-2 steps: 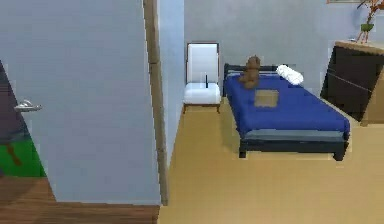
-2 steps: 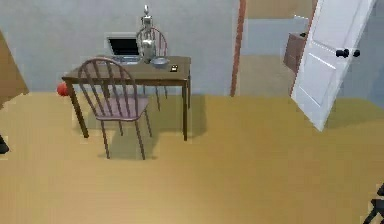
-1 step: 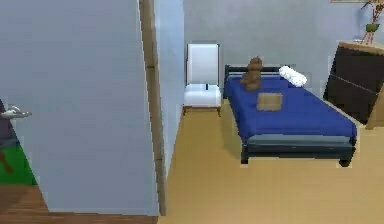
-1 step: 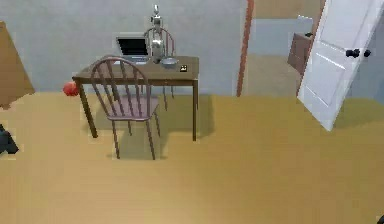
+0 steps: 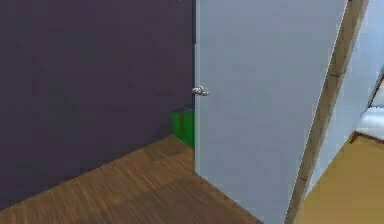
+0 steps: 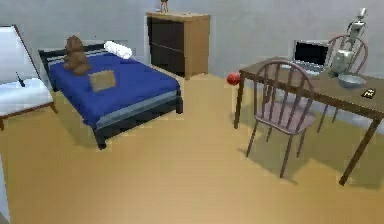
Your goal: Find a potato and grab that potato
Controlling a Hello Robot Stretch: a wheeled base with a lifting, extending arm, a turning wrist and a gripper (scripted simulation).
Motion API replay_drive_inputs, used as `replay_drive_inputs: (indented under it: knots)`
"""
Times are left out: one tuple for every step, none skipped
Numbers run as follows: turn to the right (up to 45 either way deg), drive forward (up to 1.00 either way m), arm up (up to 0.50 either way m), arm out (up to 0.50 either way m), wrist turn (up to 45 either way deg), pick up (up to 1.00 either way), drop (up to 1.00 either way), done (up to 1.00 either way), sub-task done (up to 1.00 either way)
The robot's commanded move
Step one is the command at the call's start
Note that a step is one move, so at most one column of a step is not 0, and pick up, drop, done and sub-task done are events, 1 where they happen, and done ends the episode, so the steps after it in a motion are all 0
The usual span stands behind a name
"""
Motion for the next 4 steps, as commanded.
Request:
replay_drive_inputs:
  knots:
    - [-39.0, 0.0, 0.0, 0.0, 0.0, 0.0, 0.0, 0.0, 0.0]
    - [0.0, 1.0, 0.0, 0.0, 0.0, 0.0, 0.0, 0.0, 0.0]
    - [-6.0, 0.0, 0.0, 0.0, 0.0, 0.0, 0.0, 0.0, 0.0]
    - [0.0, 0.3, 0.0, 0.0, 0.0, 0.0, 0.0, 0.0, 0.0]
